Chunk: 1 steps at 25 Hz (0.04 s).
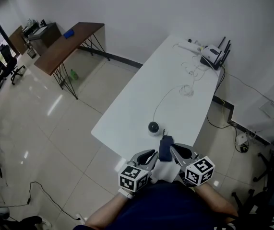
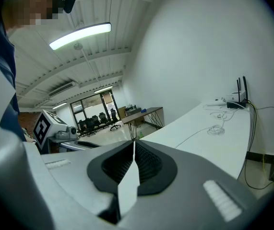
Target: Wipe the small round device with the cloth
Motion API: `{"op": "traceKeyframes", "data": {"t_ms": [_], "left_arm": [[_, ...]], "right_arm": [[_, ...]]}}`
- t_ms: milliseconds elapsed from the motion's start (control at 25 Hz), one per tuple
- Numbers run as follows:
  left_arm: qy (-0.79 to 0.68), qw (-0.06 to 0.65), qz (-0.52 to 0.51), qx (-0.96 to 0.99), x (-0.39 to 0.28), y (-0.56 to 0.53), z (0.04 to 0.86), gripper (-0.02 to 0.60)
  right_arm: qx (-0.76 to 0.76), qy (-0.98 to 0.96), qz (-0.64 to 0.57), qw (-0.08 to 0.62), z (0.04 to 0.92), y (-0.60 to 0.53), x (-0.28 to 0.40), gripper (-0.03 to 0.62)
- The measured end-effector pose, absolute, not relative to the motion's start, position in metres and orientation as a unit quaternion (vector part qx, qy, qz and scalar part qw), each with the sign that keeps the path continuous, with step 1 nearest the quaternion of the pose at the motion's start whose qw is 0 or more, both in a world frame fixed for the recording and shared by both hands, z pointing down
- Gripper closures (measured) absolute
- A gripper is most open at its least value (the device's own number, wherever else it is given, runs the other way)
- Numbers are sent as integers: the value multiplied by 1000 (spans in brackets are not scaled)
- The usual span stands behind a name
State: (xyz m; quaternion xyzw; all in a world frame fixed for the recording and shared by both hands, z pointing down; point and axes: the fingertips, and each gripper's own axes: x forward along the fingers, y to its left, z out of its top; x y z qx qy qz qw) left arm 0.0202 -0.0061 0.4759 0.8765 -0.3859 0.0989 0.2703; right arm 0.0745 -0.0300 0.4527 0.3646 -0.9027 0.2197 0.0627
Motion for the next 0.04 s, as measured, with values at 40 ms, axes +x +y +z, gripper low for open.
{"op": "traceKeyframes", "data": {"t_ms": [40], "left_arm": [[-385,271,99,877,20,-7,477,528]], "right_arm": [[365,-902,220,63,454,-31,75,576]]}}
